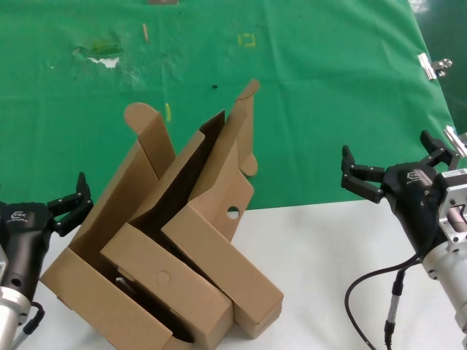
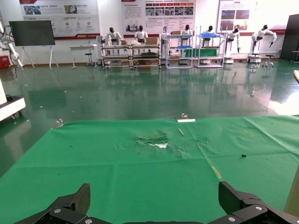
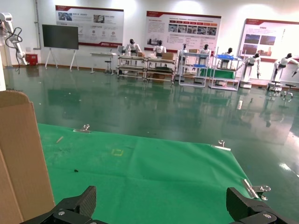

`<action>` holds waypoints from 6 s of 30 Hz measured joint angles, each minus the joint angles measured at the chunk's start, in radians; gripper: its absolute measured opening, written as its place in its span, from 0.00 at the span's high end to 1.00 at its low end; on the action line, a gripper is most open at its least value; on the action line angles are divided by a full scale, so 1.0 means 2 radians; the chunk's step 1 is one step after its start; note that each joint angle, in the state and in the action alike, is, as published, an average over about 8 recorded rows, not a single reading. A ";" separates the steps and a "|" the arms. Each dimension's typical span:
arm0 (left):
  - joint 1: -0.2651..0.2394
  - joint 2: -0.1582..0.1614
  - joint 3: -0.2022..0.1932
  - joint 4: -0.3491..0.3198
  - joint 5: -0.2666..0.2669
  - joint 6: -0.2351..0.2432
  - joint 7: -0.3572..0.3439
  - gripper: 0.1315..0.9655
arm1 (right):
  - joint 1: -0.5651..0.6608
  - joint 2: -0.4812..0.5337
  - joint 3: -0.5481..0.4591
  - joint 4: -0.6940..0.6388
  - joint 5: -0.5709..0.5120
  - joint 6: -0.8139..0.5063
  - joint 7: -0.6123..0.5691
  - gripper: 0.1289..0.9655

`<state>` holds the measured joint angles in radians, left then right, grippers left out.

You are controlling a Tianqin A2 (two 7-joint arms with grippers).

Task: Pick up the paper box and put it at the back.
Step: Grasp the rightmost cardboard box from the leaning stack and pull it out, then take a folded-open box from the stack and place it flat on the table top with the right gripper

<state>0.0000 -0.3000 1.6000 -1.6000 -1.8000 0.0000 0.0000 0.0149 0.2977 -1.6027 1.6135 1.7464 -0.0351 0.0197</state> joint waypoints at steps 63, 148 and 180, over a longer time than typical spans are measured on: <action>0.000 0.000 0.000 0.000 0.000 0.000 0.000 0.08 | -0.003 0.155 0.080 -0.049 0.148 -0.297 -0.136 0.00; 0.000 0.000 0.000 0.000 0.000 0.000 0.000 0.99 | 0.166 0.245 -0.104 -0.112 -0.057 -0.397 -0.010 0.98; 0.000 0.000 0.000 0.000 0.000 0.000 0.000 0.99 | 0.401 0.103 -0.334 -0.171 -0.643 -0.496 0.405 0.99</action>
<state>0.0000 -0.3000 1.6000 -1.6000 -1.7997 0.0000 -0.0003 0.8167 0.5043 -2.2706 1.2710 0.4598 -1.0277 0.8299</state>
